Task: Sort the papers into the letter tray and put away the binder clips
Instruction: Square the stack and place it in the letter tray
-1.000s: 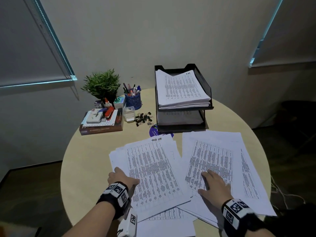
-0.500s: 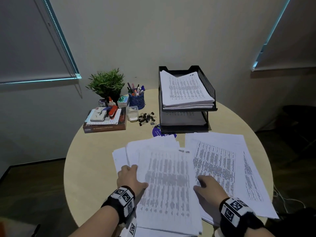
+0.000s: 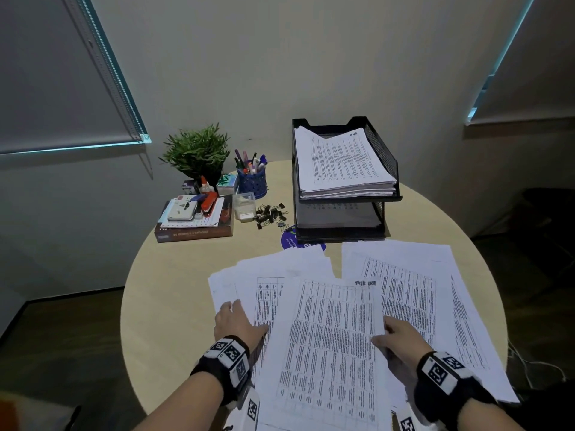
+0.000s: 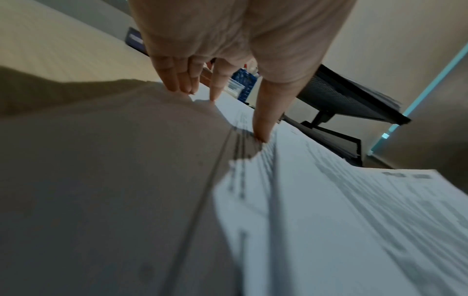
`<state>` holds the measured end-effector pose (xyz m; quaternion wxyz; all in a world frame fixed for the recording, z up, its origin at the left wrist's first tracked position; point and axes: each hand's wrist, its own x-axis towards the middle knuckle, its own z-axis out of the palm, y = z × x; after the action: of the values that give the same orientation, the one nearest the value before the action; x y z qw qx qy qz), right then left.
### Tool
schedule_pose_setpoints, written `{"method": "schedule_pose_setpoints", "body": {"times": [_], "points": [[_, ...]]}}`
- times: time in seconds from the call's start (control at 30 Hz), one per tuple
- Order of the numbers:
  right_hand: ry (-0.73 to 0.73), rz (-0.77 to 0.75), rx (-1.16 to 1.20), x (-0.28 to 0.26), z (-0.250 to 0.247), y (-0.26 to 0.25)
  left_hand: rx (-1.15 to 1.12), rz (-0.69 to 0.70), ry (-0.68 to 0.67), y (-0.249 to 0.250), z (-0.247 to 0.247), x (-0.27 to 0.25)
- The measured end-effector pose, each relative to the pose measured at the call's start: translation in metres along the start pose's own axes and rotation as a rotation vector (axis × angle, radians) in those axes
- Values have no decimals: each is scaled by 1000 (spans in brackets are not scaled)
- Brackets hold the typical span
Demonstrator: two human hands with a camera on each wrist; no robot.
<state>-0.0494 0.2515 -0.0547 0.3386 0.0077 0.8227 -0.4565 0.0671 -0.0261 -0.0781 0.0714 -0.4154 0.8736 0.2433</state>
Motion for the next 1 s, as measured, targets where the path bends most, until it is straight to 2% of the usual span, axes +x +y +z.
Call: {"method": "schedule_pose_setpoints", "body": {"times": [0.1, 0.27, 0.33, 0.43, 0.53, 0.73, 0.83, 1.0], "points": [[-24, 7, 42, -1, -6, 2, 8, -57, -22, 0, -6, 8], [-55, 61, 103, -9, -6, -3, -174, -92, -95, 0, -5, 17], [-45, 57, 70, -9, -7, -6, -177, -75, -103, 0, -3, 15], [-8, 45, -1, -5, -12, -7, 31, 58, -97, 3, -1, 6], [35, 22, 27, 0, -13, -7, 190, 207, -93, 6, 4, -8], [67, -11, -43, 3, -8, -4, 268, 361, -108, 10, 13, -19], [57, -17, -76, 2, -9, -5, 227, 322, -149, 8, 12, -20], [59, 39, -39, 5, -11, -1, -23, 138, -192, 11, -2, -15]]}}
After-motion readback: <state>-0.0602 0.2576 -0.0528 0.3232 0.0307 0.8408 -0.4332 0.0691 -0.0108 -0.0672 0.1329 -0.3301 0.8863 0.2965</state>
